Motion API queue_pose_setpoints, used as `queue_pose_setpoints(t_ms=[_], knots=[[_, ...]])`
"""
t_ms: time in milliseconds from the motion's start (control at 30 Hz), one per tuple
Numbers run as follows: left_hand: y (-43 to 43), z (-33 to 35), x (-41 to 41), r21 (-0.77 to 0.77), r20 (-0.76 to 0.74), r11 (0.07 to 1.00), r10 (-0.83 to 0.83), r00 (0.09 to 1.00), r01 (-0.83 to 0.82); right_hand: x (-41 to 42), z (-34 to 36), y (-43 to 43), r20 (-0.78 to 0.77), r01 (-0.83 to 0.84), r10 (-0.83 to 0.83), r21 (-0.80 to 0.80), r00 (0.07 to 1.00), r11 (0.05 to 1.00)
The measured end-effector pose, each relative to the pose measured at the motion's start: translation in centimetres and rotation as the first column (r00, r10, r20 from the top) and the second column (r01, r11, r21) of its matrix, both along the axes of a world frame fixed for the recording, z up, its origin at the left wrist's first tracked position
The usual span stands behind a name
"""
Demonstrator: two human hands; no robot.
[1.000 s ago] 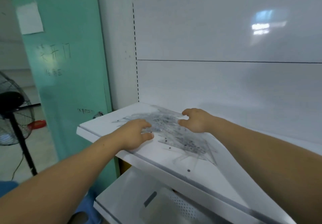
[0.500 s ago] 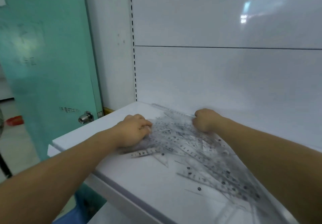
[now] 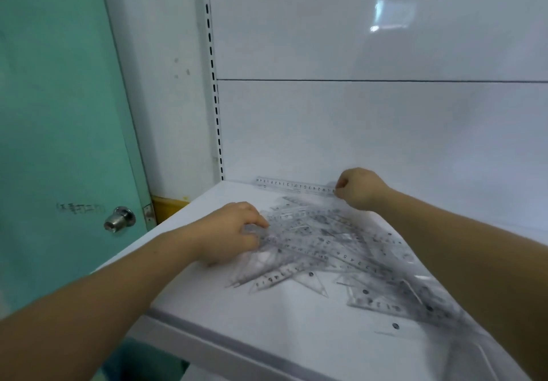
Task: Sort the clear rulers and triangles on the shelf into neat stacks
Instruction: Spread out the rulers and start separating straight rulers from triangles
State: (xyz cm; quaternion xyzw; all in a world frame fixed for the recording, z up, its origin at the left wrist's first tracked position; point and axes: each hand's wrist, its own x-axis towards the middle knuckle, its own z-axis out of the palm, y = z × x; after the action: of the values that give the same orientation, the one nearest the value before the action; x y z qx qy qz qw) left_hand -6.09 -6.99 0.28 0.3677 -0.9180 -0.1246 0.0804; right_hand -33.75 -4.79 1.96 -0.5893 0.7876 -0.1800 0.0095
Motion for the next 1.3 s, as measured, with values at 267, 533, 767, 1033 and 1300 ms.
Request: queue_pose_setpoints(t_ms=[267, 533, 767, 1033, 1300], knots=[[-0.4, 0.1, 0.5, -0.049, -0.061, 0.995, -0.095, 0.994, 0.092, 1.1, 0.7, 1.5, 0.182, 0.07, -0.049, -0.112, 0.982, 0.991], [-1.2, 0.4, 1.0, -0.095, -0.113, 0.988, -0.134, 0.984, 0.124, 2.9, 0.8, 4.1, 0.015, 0.112, -0.113, 0.088, 0.993, 0.99], [-1.7, 0.2, 1.7, -0.063, -0.116, 0.985, -0.164, 0.98, 0.158, 3.7, 0.2, 7.7, -0.064, 0.137, -0.143, -0.09, 0.988, 0.986], [2.5, 1.0, -2.0, -0.05, -0.236, 0.972, -0.235, 0.943, 0.23, 2.6, 0.3, 14.8, -0.021, 0.251, -0.264, -0.246, 0.964, 0.936], [13.2, 2.4, -11.5, -0.053, -0.197, 0.915, -0.403, 0.894, 0.401, -3.5, 1.0, 29.4, 0.03, 0.428, -0.441, -0.303, 0.897, 0.851]])
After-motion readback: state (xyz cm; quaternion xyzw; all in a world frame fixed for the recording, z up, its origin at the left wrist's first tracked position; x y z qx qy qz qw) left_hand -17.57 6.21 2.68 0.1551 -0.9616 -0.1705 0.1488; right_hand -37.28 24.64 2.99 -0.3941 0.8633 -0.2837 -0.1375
